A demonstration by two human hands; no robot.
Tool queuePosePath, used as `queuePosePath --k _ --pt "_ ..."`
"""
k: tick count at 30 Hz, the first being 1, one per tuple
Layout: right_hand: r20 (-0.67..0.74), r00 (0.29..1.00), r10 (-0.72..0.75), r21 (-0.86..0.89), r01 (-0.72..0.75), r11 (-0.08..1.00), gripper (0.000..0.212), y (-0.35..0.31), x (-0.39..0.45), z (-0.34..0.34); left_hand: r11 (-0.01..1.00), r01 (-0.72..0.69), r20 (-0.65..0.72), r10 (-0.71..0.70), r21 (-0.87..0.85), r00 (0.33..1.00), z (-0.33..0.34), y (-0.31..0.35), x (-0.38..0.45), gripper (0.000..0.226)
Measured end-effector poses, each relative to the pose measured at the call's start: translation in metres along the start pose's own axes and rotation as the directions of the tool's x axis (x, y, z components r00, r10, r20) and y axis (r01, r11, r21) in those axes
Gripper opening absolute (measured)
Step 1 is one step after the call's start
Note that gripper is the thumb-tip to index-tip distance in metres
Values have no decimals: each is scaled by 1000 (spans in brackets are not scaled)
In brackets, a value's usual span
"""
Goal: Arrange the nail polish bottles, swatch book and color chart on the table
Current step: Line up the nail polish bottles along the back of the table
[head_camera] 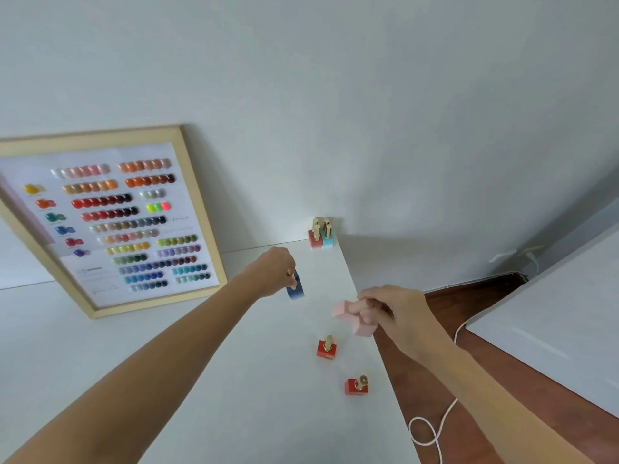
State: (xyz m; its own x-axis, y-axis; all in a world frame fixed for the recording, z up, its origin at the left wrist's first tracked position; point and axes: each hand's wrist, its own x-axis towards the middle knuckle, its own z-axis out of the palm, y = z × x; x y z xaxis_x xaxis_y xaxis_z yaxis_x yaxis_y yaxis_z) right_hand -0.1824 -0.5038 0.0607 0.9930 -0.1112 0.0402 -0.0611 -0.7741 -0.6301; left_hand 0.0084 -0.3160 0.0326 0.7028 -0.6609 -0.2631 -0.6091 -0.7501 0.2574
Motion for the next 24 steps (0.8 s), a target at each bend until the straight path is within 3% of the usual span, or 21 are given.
queuePosePath --k 12,18,24 --pt "162 978 131 -223 -93 970 18 19 150 68 992 127 55 -127 9 990 20 -47 44 20" --pt "197 959 206 -180 -171 969 30 23 195 88 988 149 44 -150 24 988 29 -57 74 20" --pt "199 961 193 -203 -153 967 17 35 211 100 992 125 25 -126 25 992 38 -66 92 19"
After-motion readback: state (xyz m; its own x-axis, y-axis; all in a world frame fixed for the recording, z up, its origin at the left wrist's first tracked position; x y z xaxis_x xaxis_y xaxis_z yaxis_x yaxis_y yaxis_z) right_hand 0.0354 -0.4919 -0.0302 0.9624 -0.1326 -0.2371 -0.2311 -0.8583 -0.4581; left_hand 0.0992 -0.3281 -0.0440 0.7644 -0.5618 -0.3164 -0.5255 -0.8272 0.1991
